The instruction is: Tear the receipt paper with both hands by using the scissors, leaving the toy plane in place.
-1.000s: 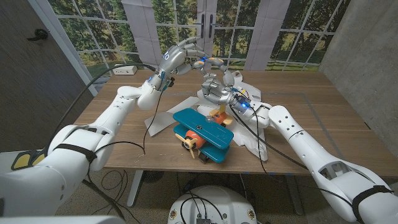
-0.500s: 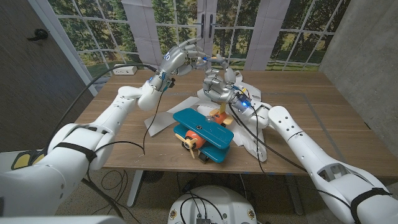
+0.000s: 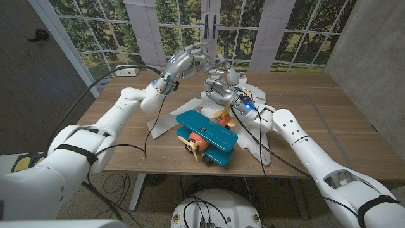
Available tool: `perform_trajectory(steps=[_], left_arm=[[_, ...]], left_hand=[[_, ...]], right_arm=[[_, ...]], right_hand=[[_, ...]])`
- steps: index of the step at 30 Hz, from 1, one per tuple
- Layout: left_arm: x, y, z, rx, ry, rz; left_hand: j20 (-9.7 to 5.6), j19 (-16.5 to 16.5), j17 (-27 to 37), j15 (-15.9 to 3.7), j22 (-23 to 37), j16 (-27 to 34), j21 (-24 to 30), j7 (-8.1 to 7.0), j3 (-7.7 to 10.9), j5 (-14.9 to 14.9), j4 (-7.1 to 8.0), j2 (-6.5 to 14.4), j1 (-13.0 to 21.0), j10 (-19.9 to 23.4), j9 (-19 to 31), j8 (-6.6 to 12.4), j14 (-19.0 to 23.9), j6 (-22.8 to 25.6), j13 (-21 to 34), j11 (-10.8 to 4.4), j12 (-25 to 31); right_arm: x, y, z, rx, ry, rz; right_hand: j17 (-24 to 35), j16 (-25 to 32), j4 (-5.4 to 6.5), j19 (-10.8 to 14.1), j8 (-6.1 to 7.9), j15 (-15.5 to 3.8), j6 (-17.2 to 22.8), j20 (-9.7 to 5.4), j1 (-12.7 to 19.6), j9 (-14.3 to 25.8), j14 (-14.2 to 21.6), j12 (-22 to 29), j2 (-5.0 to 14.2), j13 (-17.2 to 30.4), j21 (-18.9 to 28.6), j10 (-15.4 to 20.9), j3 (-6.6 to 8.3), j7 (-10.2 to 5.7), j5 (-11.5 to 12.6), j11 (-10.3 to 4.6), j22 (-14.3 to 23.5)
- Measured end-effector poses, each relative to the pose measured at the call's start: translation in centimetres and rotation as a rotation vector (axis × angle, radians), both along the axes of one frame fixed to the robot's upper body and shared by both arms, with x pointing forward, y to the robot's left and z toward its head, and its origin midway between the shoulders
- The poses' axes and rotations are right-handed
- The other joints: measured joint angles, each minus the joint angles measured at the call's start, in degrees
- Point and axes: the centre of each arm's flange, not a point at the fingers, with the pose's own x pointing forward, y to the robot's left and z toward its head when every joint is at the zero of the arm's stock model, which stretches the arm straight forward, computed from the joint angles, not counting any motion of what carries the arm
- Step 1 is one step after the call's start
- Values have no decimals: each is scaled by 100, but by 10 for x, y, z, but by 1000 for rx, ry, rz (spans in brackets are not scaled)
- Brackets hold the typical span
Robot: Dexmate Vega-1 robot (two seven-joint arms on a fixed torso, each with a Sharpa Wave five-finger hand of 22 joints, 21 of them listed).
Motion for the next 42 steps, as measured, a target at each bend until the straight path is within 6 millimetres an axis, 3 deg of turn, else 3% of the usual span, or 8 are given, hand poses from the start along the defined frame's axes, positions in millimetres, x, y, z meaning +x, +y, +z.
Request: perform_trajectory(steps=[10, 19, 24, 27, 30, 36, 37, 42], left_arm=[[-1, -1, 0, 16, -7, 1], [-4, 1, 2, 15, -21, 5], [-5, 4, 4, 4, -30, 8], [-6, 6, 5, -5, -34, 10], [-6, 7, 6, -8, -35, 11], [-8, 14, 8, -32, -44, 17], [-8, 15, 8, -35, -45, 18], [-8, 17, 7, -43, -45, 21]], left_hand=[[0, 0, 16, 0, 0, 0, 0, 0, 0, 1, 0, -55, -83, 0, 43, -2, 1, 0, -14, 0, 0], [0, 0, 21, 0, 0, 0, 0, 1, 0, 0, 0, -55, -83, 0, 43, -2, 0, 0, 1, 0, 21], [0, 0, 21, 0, 0, 0, 0, 0, 0, 0, 0, -55, -83, 1, 45, -2, 0, 0, 0, 1, 21], [0, 0, 21, 0, 0, 0, 0, 1, 0, 0, 0, -55, -82, 0, 43, -2, 0, 0, 0, 1, 21], [0, 0, 21, 0, 0, 0, 0, 1, 0, -1, -1, -55, -83, 1, 43, -2, 0, 0, 0, 1, 42], [-22, 21, 38, 0, 0, 0, 0, 1, 0, -1, -1, -55, -82, 1, 56, -2, 0, 0, 28, 1, 63], [-22, 21, 45, 0, 0, 0, 0, 1, -1, -1, -1, -55, -82, 1, 59, -2, 0, 0, 28, 1, 63], [-22, 21, 47, 0, 29, 0, 0, 22, -1, -2, -1, -55, -82, 1, 59, -2, 0, -22, 27, 1, 62]], right_arm=[[-6, 1, -2, -2, -5, 13], [-3, -4, -3, -26, -9, -24], [1, -9, -3, -50, -16, -62], [6, -12, -2, -63, -25, -90], [9, -15, -2, -69, -23, -98], [16, -21, 1, -81, -84, -149], [17, -23, 1, -82, -94, -156], [21, -27, 3, -87, -126, -182]], right_hand=[[0, 681, -188, -221, 144, -1, 541, 104, 1073, 126, -110, 223, 360, 224, 131, 42, 324, -263, -136, -33, -6], [-97, 727, -185, -264, 372, -21, 805, 126, 1662, 508, -208, 258, 407, 278, 171, 0, 374, -385, -159, 7, -167], [-123, 658, -192, -533, 742, 3, 846, 207, 2205, 1164, -400, 274, 376, 461, 258, -187, 399, -463, -179, 90, -281], [-115, 482, -134, -882, 1100, -2, 673, 329, 2529, 1912, -709, 326, 356, 838, 382, -534, 242, -636, -192, 163, -371], [-107, 337, -98, -1320, 1305, 2, 510, 453, 2709, 2469, -1048, 328, 380, 1211, 491, -854, 73, -798, -205, 176, -447], [-93, 130, -52, -2250, 1276, 82, 358, 725, 2919, 2942, -1814, 387, 524, 2225, 804, -1705, -320, -951, -196, 270, -570], [-120, 86, -56, -2363, 1237, 142, 358, 760, 2945, 2989, -1932, 391, 550, 2372, 847, -1908, -375, -951, -196, 417, -603], [-436, -256, -48, -2766, 1157, 343, 360, 819, 3045, 3189, -2315, 394, 650, 2885, 972, -2550, -650, -1015, -173, 692, -773]])
